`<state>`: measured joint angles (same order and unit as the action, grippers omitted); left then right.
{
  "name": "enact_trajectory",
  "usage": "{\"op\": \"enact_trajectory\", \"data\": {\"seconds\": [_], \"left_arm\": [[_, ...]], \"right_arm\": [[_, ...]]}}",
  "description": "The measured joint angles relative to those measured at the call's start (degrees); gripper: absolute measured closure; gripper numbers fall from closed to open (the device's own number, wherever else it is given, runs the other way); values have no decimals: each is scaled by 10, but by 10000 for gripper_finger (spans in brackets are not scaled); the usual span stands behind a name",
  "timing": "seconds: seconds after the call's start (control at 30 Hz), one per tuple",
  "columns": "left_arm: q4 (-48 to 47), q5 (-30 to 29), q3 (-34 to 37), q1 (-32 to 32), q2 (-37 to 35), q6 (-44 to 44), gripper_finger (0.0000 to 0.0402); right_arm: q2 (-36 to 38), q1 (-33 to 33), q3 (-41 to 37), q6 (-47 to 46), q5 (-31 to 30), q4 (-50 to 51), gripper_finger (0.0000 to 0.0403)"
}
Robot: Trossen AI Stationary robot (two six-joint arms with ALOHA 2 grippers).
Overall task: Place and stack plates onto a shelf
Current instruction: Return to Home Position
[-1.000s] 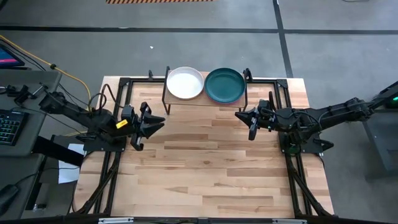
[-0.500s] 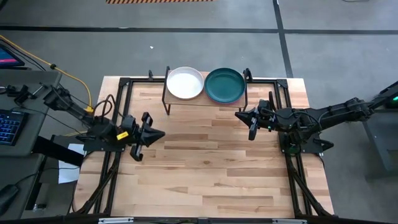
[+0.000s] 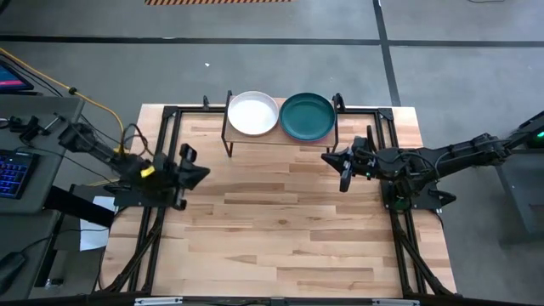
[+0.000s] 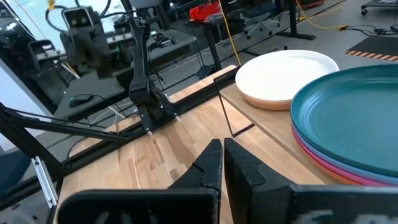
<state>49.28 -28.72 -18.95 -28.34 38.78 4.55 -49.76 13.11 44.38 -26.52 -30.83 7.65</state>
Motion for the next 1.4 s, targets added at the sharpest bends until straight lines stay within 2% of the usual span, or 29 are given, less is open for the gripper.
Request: {"op": "enact_trajectory", "data": {"seconds": [0.07, 0.13, 0.27, 0.4, 0.63, 0.77, 1.0, 1.2, 1.3, 1.4], "left_arm": [[-41, 51, 7, 32, -40, -15, 401], [-103, 74, 7, 60, -79, -38, 401], [-224, 88, 7, 91, -157, -78, 401], [-299, 88, 14, 89, -213, -108, 401], [-225, 86, 105, 85, -275, -91, 401], [-215, 85, 129, 97, -317, -70, 401], [-321, 88, 135, 132, -387, -90, 401], [-351, 118, 136, 150, -385, -101, 401], [-338, 120, 135, 174, -386, -85, 401], [-353, 150, 135, 205, -385, -93, 401]], "right_arm": [[0, 0, 0, 0, 0, 7, 403], [0, 0, 0, 0, 0, 14, 403], [0, 0, 0, -1, 0, 19, 403], [0, 0, 0, -5, 0, 18, 403], [0, 0, 0, -6, 0, 21, 403], [0, 0, 0, -6, 0, 27, 403], [0, 0, 0, -7, 0, 29, 403], [0, 0, 0, -7, 16, 29, 403], [0, 0, 0, -7, 22, 30, 403], [0, 0, 0, -6, 22, 31, 403]]}}
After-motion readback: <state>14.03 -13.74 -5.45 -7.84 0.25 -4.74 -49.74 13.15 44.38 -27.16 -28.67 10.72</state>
